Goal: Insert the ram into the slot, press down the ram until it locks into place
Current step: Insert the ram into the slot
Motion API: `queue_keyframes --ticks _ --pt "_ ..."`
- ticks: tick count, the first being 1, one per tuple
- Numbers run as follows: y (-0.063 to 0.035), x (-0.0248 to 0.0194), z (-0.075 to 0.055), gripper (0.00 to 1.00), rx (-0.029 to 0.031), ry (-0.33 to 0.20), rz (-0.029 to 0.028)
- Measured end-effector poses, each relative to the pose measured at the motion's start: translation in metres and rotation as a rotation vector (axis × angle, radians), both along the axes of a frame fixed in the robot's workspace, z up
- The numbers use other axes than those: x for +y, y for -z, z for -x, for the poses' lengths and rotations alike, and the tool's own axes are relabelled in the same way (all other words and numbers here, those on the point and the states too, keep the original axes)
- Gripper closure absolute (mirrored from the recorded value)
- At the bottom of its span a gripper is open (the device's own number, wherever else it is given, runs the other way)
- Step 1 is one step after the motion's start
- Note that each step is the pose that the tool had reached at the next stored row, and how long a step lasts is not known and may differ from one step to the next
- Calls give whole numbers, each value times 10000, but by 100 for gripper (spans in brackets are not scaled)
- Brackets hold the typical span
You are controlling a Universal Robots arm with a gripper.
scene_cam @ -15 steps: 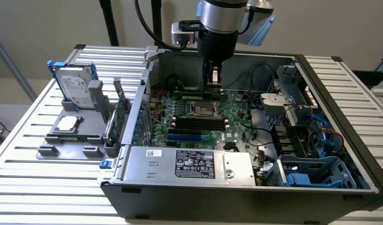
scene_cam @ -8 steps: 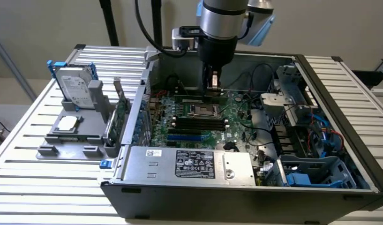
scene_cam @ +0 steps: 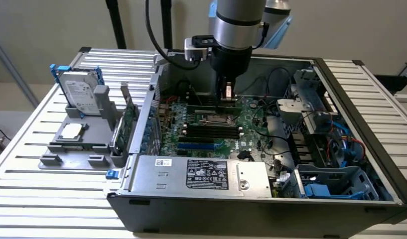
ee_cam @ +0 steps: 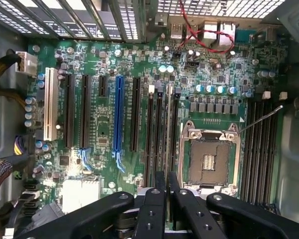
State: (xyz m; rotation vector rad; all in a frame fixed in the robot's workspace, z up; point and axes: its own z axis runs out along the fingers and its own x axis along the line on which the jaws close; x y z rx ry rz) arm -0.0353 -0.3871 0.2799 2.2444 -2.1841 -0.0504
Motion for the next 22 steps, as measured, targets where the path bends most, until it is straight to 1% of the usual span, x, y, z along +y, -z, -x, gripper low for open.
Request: queue_keyframes --ticks 3,11,13,16,19,21,22 --pt "56 -7 -4 87 -4 1 0" --pt "198 -45 -4 87 -9 0 5" --pt "218 -51 -4 87 -12 1 22" --pt "234 -64 -5 87 -13 0 71" --pt "248 -81 -8 87 -15 0 106" --pt "257 -88 -11 87 -17 0 122" --pt "263 -92 -13 87 -20 0 122"
